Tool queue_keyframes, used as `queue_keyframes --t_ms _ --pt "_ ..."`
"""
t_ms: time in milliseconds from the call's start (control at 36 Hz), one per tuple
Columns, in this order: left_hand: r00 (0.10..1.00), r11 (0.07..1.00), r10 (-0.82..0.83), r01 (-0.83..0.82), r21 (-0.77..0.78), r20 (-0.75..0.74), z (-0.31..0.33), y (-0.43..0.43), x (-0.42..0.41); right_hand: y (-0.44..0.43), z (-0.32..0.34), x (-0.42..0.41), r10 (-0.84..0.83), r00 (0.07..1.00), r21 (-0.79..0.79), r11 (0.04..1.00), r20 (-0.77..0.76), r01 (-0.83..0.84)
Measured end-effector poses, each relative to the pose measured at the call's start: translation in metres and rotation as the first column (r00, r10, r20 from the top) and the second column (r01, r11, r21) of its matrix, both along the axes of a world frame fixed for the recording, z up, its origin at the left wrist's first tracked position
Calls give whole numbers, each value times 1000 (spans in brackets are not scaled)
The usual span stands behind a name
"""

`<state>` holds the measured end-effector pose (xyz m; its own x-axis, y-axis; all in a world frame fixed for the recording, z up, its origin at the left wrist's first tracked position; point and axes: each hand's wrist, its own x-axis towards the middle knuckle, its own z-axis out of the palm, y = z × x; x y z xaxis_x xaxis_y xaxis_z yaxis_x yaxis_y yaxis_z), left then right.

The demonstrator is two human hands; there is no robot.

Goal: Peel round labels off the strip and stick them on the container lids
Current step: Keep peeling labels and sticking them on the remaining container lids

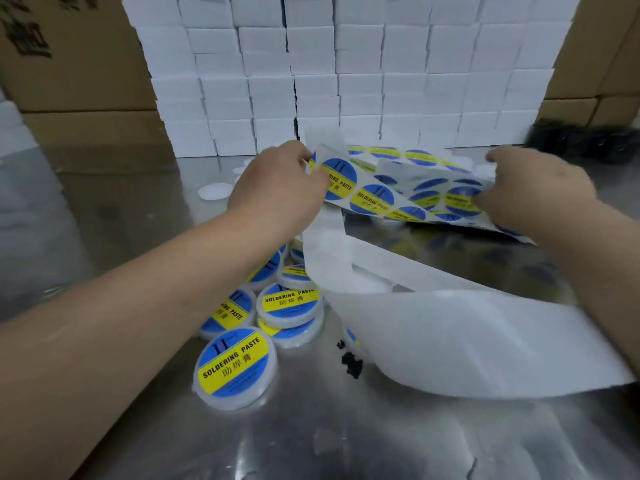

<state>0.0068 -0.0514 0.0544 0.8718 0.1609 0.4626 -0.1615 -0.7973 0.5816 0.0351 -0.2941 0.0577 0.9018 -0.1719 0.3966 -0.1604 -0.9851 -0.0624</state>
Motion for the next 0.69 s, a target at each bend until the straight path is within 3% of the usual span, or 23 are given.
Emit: queue_keyframes --t_ms 278,417,583,639,695 --pt "991 987 -101 111 -120 89 -1 -7 -6 30 15 -36 432 900 6 902 -59 -432" --pt "963 980 -200 198 31 179 -3 -15 -15 44 14 -50 634 763 303 708 123 -637" --pt "924 947 -315 292 131 215 -4 -23 -22 53 5 -50 682 725 264 685 95 -679" --pt "920 944 -321 293 148 224 -5 -23 -22 54 3 -48 660 734 275 684 163 -676" --pt "925 956 -288 263 127 247 -6 -22 -20 53 2 -45 602 743 381 639 293 -668"
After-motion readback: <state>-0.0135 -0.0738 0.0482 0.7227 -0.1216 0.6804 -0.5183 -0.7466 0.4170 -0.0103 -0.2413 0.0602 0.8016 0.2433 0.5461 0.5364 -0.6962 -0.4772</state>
